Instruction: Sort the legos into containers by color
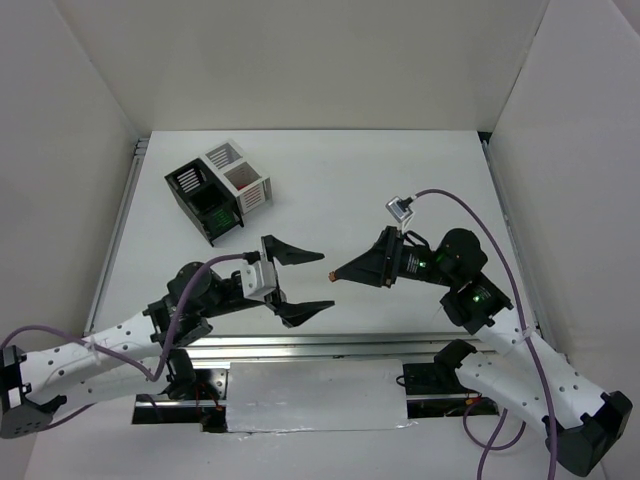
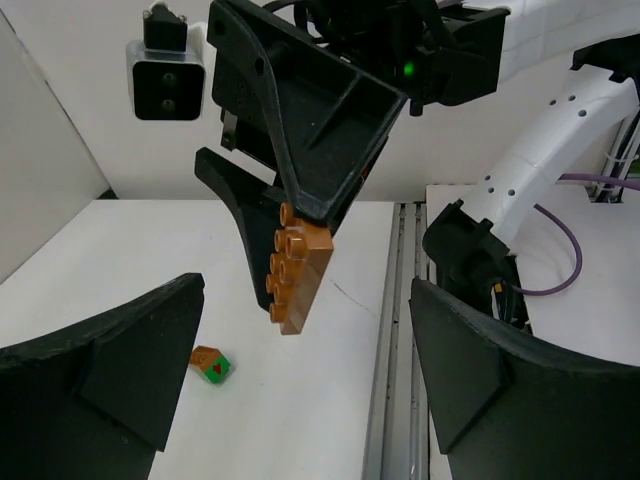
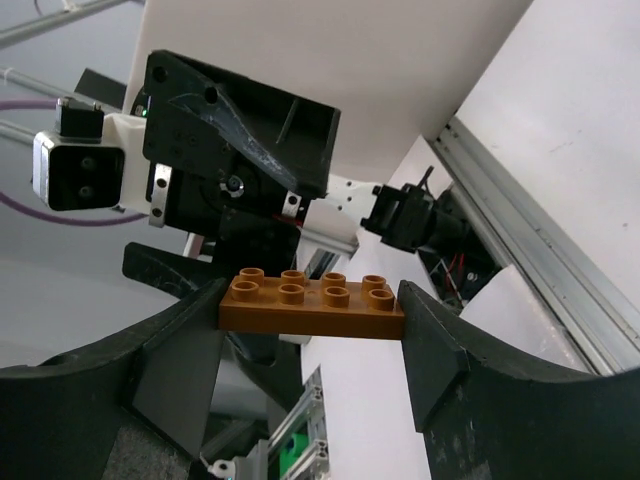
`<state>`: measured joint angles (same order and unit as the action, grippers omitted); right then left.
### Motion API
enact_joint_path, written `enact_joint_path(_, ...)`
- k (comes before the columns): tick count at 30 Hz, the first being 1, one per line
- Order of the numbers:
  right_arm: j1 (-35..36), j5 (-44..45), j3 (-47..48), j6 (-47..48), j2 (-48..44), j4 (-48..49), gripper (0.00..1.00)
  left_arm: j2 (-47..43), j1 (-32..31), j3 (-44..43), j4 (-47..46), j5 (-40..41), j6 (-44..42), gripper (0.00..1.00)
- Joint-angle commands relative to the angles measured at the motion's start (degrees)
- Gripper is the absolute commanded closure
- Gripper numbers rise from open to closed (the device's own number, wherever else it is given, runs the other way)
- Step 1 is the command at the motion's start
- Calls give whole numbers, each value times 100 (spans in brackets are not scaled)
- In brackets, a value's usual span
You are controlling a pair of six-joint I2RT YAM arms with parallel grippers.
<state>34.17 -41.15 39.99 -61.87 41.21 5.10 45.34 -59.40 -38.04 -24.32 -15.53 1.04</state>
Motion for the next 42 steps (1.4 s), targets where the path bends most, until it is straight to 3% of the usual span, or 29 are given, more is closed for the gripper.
enact_joint_path(1,98,-394,0,-142,-96,448,100,281,-107,-230,-240,173,-332,5)
enact_joint_path(7,142,-386,71,-115,-87,386,100,695,-204,-379,-284,295,-332,22)
enact_joint_path(11,160,-219,45,-1,-52,246,100,739,-221,-432,-381,419,-289,43)
enact_joint_path(22,195,151,-88,61,80,149,100,695,-222,-467,-407,437,-183,44)
enact_joint_path(25,177,133,-105,26,71,193,100,774,-222,-502,-355,463,-192,67)
enact_joint_path(26,186,124,-123,17,54,210,100,800,-222,-563,-268,480,-192,82)
enact_joint_path(27,195,124,-131,8,45,254,100,862,-222,-599,-223,550,-183,90)
enact_joint_path(28,195,107,-140,25,36,272,96,906,-222,-669,-179,638,-157,100)
enact_joint_path(29,195,98,-140,52,19,281,85,976,-222,-696,-118,909,-148,100)
enact_joint_path(30,186,98,-123,113,-8,220,64,1011,-213,-713,-91,1138,-156,100)
enact_joint_path(31,169,342,-105,322,-69,106,2,1038,-213,-722,-73,1462,61,100)
enact_joint_path(34,20,1281,140,912,-270,-1114,0,1257,6,-888,136,3289,361,100)
enact_joint_path(38,-16,3309,247,1282,-701,-2275,0,2203,1708,-1748,1654,4249,1905,100)
enact_joint_path(39,-16,3532,203,1335,-798,-2347,0,2407,2556,-2003,2650,4416,2657,100)
enact_joint_path(41,-25,3701,115,1379,-1018,-2374,0,3073,3805,-2794,3596,4603,3268,100)
enact_joint_path(42,-33,3632,80,1431,-1079,-2339,0,3277,4108,-3214,4149,4690,3593,100)
